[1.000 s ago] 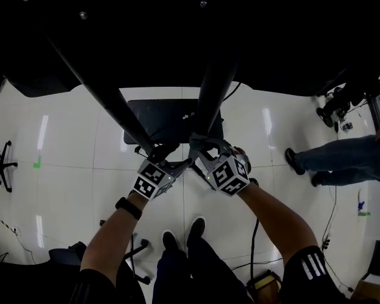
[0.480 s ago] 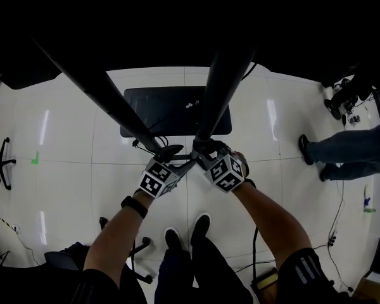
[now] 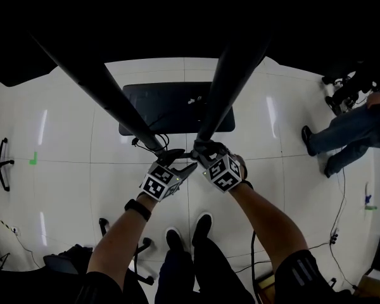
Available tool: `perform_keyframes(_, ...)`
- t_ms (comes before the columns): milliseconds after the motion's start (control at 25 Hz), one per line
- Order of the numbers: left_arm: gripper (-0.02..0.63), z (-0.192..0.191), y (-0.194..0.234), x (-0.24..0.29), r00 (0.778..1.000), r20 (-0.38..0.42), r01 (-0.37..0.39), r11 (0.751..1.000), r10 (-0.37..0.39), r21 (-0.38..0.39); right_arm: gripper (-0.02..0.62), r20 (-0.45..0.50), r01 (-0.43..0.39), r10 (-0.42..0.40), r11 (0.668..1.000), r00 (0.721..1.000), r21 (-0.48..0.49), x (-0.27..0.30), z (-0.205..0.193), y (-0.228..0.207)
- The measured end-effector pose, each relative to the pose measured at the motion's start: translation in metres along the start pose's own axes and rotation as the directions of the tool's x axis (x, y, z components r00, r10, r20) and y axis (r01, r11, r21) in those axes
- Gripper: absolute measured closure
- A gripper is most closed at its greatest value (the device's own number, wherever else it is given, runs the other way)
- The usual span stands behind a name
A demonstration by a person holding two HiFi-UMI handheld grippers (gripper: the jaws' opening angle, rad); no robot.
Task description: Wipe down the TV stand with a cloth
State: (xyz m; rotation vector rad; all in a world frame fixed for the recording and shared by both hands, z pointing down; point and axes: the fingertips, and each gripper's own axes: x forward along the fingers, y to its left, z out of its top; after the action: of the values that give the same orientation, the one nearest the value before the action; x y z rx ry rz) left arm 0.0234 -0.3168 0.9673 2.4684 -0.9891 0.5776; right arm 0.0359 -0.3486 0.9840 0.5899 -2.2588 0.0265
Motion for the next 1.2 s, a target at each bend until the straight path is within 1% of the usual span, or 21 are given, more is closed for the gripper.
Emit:
perform_keyframes(160,0.327,0.018,-0.011,-0.019,0.999,0.038,0.021,0.999,-0.022,0.028,0.545,0.068,-0.029,0.028,0.999,0.997,0.025,-0.029,0.025,0.015)
perform_keyframes(320,0.327,0.048,-0.031,-0.063,0.996,0.087,0.020,0.999,-0.023,0.044,0.545,0.182,-0.045,0.034,0.997,0.983,0.055,-0.088,0.070,0.032)
perform_keyframes(440,0.327,0.073,-0.064,-0.109,0.991,0.120,0.047,0.994,-0.059,0.101,0.545,0.274,-0.040,0.020,0.997,0.961,0.069,-0.142,0.111,0.048)
perform_keyframes(600,0.327,0.100,-0.111,-0.175,0.984,0.148,0.075,0.983,-0.100,0.166,0.545,0.368,-0.021,-0.004,0.998,0.930,0.064,-0.217,0.164,0.073)
perform_keyframes(680,0.327,0.112,-0.135,-0.213,0.981,0.169,0.066,0.983,-0.096,0.173,0.545,0.407,-0.022,-0.014,0.996,0.914,0.084,-0.256,0.185,0.090)
perform_keyframes(800,0.327,0.137,-0.164,-0.262,0.968,0.231,0.058,0.983,-0.098,0.176,0.545,0.456,-0.012,-0.042,0.993,0.889,0.115,-0.312,0.213,0.102)
perform_keyframes(880,0.327,0.147,-0.179,-0.295,0.963,0.253,0.046,0.980,-0.095,0.192,0.545,0.484,-0.010,-0.056,0.991,0.873,0.132,-0.347,0.226,0.115)
perform_keyframes(960,0.327,0.150,-0.192,-0.326,0.961,0.268,0.020,0.979,-0.075,0.203,0.545,0.506,-0.013,-0.065,0.989,0.860,0.149,-0.381,0.235,0.131)
perform_keyframes(1080,0.327,0.152,-0.210,-0.366,0.953,0.297,-0.001,0.984,-0.054,0.180,0.545,0.526,-0.004,-0.081,0.987,0.847,0.159,-0.427,0.245,0.153)
perform_keyframes(1200,0.327,0.151,-0.228,-0.396,0.948,0.316,-0.021,0.984,-0.038,0.179,0.545,0.562,-0.037,-0.083,0.980,0.823,0.198,-0.463,0.249,0.175)
